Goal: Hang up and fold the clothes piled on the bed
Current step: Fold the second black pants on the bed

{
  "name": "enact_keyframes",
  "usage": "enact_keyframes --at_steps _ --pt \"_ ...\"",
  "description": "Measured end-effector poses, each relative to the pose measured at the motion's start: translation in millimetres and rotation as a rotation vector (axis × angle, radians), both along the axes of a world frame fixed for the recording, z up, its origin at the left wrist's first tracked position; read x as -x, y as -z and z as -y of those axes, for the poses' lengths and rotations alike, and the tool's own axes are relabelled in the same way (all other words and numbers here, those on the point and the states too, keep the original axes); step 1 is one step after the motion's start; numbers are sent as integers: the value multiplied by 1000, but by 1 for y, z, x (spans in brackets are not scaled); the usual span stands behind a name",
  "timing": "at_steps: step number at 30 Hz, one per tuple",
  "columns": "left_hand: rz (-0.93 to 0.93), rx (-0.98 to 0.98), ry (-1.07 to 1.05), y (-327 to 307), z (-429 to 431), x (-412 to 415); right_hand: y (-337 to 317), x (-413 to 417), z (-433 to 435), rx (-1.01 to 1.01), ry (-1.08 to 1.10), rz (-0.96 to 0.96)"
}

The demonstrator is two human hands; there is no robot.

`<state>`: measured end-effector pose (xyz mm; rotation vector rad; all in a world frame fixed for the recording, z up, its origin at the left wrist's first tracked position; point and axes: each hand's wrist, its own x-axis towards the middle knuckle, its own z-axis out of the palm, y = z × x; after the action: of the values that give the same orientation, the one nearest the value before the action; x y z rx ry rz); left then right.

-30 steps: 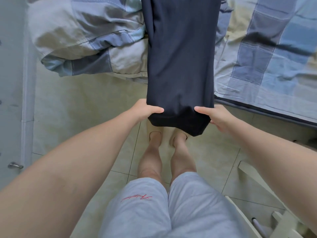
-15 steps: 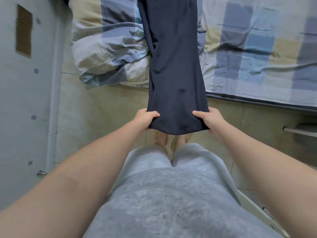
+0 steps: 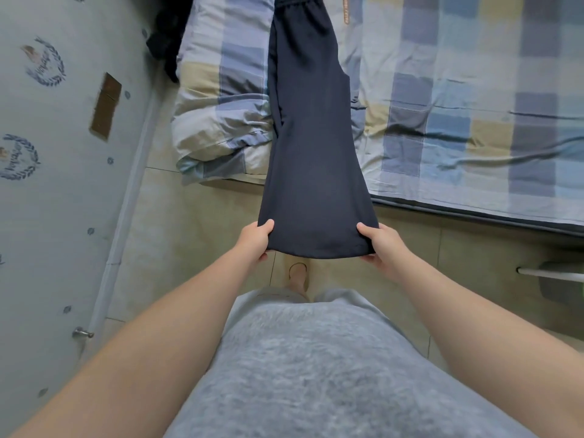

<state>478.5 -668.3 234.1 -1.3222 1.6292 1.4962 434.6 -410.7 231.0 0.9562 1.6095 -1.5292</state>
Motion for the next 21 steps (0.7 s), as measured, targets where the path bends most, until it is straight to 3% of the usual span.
enact_keyframes --at_steps 13,21 --pt "199 -3 -69 -8 -65 -142 -9 -125 -73 -17 -125 117" --pt "140 9 -147 -17 -72 -127 -23 -113 -85 1 -166 64"
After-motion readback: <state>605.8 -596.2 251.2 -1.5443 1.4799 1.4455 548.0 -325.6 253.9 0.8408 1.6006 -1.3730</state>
